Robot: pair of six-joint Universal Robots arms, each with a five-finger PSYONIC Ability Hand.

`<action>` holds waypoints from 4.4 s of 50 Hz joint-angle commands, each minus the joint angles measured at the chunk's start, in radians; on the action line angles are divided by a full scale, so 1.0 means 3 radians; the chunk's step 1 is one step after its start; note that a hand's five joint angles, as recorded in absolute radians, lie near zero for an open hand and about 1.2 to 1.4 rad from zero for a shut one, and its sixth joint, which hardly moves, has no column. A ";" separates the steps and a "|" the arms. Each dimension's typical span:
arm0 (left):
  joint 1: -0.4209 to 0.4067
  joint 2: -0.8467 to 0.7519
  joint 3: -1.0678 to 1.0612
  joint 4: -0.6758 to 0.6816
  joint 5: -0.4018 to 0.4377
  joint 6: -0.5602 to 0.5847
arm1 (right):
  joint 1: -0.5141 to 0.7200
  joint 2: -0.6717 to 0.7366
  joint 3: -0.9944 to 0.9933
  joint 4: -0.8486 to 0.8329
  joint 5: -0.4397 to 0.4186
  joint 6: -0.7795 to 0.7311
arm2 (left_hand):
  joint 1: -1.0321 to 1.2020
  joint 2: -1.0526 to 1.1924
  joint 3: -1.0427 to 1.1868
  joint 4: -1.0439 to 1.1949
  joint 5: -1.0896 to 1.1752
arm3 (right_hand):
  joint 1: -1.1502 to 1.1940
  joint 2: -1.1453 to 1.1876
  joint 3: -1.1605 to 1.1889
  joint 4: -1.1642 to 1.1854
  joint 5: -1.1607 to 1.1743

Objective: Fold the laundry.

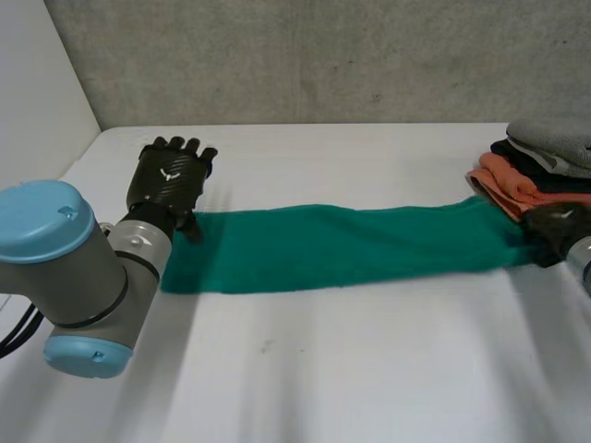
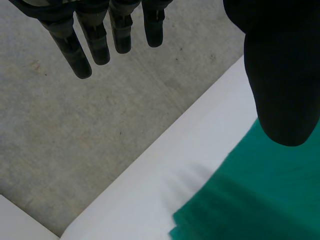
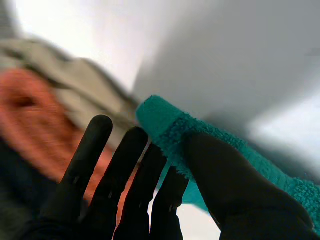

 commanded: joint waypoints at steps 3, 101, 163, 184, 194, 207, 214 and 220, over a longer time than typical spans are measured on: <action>-0.0005 0.0153 -0.0035 -0.0005 -0.0006 -0.0006 | -0.0476 -0.0331 -0.0001 0.0036 0.0093 -0.0979 | -0.0049 -0.0102 -0.0119 -0.0092 -0.0150 | 0.0939 0.0733 0.0717 0.0672 0.0827; -0.0750 0.0236 0.0250 -0.0332 -0.0409 -0.0665 | 0.2075 -0.0341 -0.0210 -0.0323 -0.0602 0.1085 | -0.0027 -0.0080 -0.0097 -0.0070 -0.0128 | -0.3133 -0.3339 -0.3355 -0.3400 -0.3245; -0.0322 0.0194 0.1090 -0.1626 0.1748 -0.0982 | 0.2193 -0.0167 0.0633 -0.0588 -0.0536 -0.0131 | -0.0027 -0.0080 -0.0097 -0.0070 -0.0128 | -0.3133 -0.3339 -0.3355 -0.3400 -0.3245; -0.0342 0.0169 0.1059 -0.1611 0.1784 -0.1018 | 0.2249 0.0426 0.0204 -0.1053 -0.0469 -0.0146 | -0.0037 -0.0089 -0.0107 -0.0079 -0.0137 | -0.2914 -0.3119 -0.3135 -0.3181 -0.3026; -0.0337 0.0153 0.1059 -0.1601 0.1784 -0.1029 | 0.2254 0.0533 -0.0027 -0.1053 -0.0485 -0.0126 | -0.0046 -0.0099 -0.0117 -0.0089 -0.0147 | -0.1019 -0.1225 -0.1240 -0.1286 -0.1131; -0.0327 0.0199 0.1233 -0.1591 0.1779 -0.1039 | 0.2254 0.0615 -0.1007 -0.0972 -0.0260 0.0278 | -0.0037 -0.0089 -0.0107 -0.0079 -0.0137 | 0.0939 0.0733 0.0717 0.0672 0.0827; -0.0302 0.0332 0.1248 -0.1586 0.1784 -0.1212 | 0.2249 0.0799 -0.1346 -0.0507 -0.0306 0.0365 | -0.0037 -0.0089 -0.0107 -0.0079 -0.0137 | 0.0939 0.0733 0.0717 0.0672 0.0827; -0.0235 0.0337 0.1095 -0.1580 0.1794 -0.1253 | 0.2234 0.1045 -0.1377 -0.0169 -0.0301 0.0309 | -0.0046 -0.0099 -0.0117 -0.0089 -0.0147 | -0.0482 -0.0687 -0.0703 -0.0748 -0.0593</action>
